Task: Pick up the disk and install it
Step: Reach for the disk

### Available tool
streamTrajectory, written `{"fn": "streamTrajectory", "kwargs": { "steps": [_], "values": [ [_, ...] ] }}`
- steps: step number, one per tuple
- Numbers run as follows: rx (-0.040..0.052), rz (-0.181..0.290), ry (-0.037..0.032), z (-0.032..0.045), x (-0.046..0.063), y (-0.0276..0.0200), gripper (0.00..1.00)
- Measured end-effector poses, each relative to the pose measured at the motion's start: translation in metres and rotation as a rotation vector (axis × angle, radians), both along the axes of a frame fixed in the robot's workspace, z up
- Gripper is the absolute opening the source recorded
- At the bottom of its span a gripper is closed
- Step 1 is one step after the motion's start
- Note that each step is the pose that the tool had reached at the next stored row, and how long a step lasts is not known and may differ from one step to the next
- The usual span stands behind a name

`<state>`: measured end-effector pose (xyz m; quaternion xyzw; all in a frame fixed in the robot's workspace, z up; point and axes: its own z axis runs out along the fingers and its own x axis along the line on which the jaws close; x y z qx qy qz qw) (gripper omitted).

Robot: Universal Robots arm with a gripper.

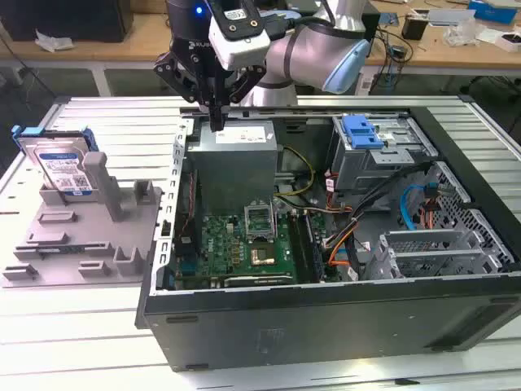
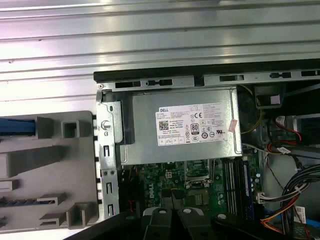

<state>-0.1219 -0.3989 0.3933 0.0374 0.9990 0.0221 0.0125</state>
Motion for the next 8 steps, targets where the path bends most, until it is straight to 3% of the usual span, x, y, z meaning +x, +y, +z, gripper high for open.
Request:
{"fn": "streamTrajectory", "kwargs": {
  "steps": [8],
  "values": [
    [0.0,0.0,0.0,0.0,0.0,0.0,0.11]
  ]
}}
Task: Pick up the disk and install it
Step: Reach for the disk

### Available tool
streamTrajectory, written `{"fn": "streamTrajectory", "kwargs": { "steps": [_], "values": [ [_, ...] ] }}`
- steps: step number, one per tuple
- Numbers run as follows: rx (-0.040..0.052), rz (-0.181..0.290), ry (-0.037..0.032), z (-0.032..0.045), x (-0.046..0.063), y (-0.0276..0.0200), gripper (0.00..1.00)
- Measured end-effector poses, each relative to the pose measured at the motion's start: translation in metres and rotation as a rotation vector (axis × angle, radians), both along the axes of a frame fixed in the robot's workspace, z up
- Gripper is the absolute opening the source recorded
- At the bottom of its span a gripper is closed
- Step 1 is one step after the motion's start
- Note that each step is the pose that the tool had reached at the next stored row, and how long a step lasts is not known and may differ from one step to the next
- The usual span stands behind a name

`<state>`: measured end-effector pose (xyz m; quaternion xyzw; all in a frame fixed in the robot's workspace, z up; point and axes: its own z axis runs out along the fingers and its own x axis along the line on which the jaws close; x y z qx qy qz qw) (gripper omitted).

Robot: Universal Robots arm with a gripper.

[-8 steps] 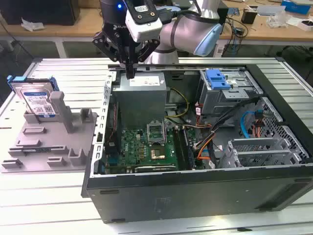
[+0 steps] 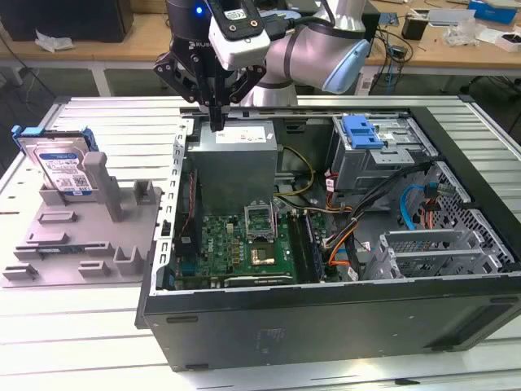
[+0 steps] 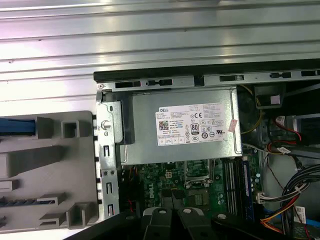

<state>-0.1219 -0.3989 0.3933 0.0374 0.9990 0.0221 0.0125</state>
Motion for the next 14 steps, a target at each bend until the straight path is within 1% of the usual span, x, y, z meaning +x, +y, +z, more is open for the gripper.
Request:
{"fn": "streamTrajectory", "kwargs": {
  "steps": [6,10,12,14],
  "values": [
    [0.0,0.0,0.0,0.0,0.0,0.0,0.11],
    [0.0,-0.001,0.0,0.0,-0.003,0.0043,0.11],
    [-0.0001,-0.001,0.0,0.0,-0.007,0.0061,0.11],
    [0.0,-0.002,-0.0001,-0.0001,-0.012,0.0076,0.11]
  ]
}}
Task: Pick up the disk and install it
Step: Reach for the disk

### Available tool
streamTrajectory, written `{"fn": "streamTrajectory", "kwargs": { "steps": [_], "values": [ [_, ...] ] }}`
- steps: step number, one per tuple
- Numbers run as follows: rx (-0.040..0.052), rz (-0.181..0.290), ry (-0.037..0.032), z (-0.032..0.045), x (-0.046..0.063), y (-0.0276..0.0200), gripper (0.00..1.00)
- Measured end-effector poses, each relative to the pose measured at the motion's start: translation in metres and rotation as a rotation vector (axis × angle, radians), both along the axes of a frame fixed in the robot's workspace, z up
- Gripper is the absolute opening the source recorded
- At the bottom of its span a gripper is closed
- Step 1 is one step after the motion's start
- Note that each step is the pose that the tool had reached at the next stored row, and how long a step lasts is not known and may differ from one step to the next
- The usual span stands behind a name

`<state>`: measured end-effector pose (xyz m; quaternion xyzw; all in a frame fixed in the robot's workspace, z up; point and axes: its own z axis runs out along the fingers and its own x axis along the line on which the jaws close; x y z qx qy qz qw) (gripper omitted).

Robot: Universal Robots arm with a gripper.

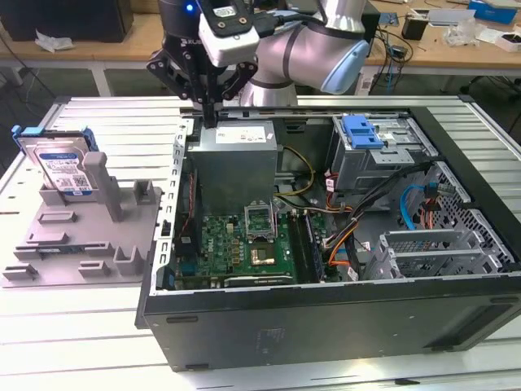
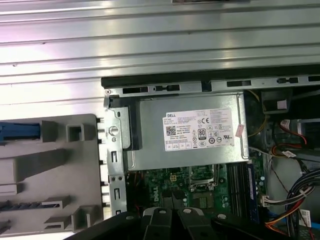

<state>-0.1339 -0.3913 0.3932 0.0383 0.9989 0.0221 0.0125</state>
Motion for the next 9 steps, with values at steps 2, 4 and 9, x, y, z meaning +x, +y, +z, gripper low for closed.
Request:
{"fn": "streamTrajectory", "kwargs": {
  "steps": [2,4,9],
  "values": [
    [0.0,0.0,0.0,-0.0001,-0.008,0.0013,0.11],
    [0.0001,-0.001,-0.0001,-0.0002,-0.017,0.0036,0.11],
    [0.0,-0.002,0.0,-0.0006,-0.033,0.0114,0.11]
  ]
}}
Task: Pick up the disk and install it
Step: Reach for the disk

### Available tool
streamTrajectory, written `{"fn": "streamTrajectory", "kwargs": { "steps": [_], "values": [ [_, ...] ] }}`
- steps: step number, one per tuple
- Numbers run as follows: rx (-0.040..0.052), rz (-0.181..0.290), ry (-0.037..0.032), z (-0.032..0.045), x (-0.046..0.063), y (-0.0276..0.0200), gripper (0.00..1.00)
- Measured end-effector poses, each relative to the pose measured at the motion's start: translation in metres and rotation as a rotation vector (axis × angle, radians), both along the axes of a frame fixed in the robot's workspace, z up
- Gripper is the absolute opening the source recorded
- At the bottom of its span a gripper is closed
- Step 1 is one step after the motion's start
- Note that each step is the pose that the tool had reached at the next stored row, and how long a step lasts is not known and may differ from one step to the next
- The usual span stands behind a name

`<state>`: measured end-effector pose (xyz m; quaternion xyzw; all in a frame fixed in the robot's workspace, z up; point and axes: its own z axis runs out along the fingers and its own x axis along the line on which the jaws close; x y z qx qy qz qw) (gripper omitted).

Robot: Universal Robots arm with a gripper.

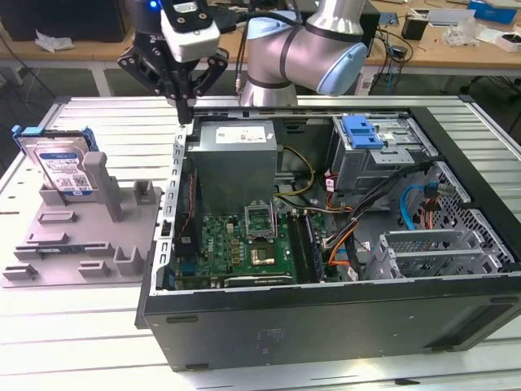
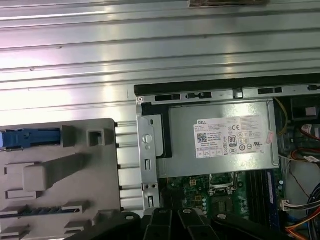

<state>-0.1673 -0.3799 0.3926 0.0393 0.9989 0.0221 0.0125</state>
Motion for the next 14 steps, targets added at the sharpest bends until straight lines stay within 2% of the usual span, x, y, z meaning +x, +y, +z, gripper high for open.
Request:
{"fn": "streamTrajectory", "kwargs": {
  "steps": [3,9,11,14],
  "values": [
    [0.0,0.0,0.0,-0.0004,-0.011,0.0058,0.11],
    [0.0,-0.001,0.0,-0.0009,-0.031,0.011,0.11],
    [-0.0001,-0.001,0.0,-0.0013,-0.045,0.0137,0.11],
    [0.0,-0.001,0.0,-0.0016,-0.058,0.0166,0.11]
  ]
}}
